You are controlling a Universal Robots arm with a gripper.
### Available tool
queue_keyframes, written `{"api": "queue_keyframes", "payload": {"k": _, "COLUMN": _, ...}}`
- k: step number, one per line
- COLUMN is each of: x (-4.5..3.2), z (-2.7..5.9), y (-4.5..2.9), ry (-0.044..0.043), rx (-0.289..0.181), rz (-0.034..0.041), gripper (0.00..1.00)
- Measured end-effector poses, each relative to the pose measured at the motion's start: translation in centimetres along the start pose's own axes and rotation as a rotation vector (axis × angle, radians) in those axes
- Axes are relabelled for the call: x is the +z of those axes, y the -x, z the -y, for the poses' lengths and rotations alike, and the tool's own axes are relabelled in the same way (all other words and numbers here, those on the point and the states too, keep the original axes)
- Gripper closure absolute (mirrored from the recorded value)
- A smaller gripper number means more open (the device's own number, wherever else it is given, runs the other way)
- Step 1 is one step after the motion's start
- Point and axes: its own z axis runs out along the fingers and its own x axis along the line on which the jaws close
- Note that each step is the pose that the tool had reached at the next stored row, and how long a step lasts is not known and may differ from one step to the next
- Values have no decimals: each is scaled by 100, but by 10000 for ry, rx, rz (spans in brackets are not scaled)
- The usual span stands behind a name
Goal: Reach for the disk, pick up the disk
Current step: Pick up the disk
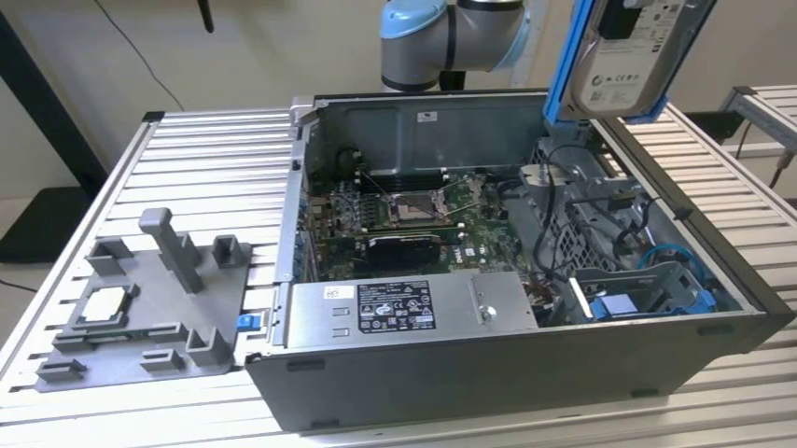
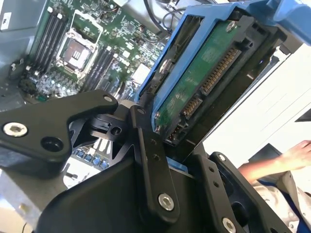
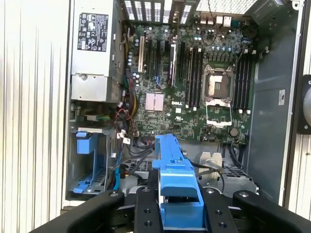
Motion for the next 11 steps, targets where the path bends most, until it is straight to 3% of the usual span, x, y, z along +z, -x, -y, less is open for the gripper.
{"api": "queue_keyframes", "payload": {"k": 11, "x": 54, "z": -4, "y": -129, "ry": 0, "rx": 10, "rz": 2, "gripper": 100}}
